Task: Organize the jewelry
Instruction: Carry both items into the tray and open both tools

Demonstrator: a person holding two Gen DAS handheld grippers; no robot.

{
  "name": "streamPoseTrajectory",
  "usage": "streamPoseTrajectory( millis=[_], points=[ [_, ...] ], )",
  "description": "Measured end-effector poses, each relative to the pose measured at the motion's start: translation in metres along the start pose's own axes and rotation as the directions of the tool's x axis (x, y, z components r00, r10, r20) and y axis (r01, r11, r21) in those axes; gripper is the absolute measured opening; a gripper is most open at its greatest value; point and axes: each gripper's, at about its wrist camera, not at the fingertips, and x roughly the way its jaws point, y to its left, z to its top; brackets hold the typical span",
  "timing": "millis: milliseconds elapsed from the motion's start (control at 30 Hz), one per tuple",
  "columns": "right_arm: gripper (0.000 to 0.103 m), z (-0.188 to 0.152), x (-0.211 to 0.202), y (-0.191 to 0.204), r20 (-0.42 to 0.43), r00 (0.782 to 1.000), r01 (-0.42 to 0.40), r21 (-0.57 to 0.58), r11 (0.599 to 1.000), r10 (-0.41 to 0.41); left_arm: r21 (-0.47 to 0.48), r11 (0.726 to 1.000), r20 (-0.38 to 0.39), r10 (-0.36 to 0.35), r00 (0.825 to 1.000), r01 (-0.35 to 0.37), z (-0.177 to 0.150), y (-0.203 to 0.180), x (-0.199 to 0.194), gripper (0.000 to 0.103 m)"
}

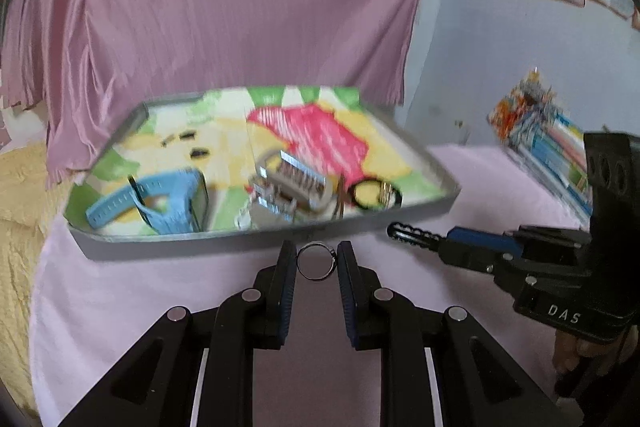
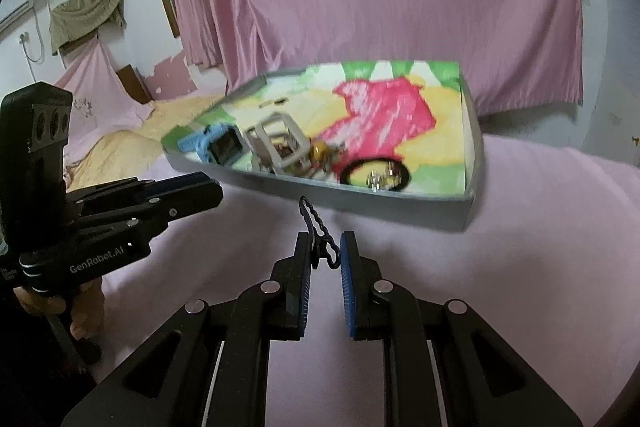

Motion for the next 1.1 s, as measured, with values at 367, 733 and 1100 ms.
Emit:
streamPoseTrajectory(
  millis=[367, 733, 1100],
  points=[
    [0.013, 0.044, 0.008, -0.013, 0.089, 0.995, 0.039, 0.038, 0.999, -0.042, -0.071, 0.995, 0.089, 0.082, 0.993, -0.076, 0.048, 0.023, 0.007, 0.020],
    [0.013, 0.059, 0.063, -0.027, -0.002, 0.996, 0.088, 0.119, 0.989, -0.089, -0.131, 0.981, -0.046, 0.138, 0.989, -0.143, 0.071, 0.047, 0.066, 0.020],
    [0.013, 0.056, 0.083, -0.029, -0.065, 0.994, 0.097, 0.119, 0.988, -0.090, -0.117, 0.979, -0.126, 0.149, 0.981, -0.164, 0.066, 0.049, 0.088, 0.020]
  ],
)
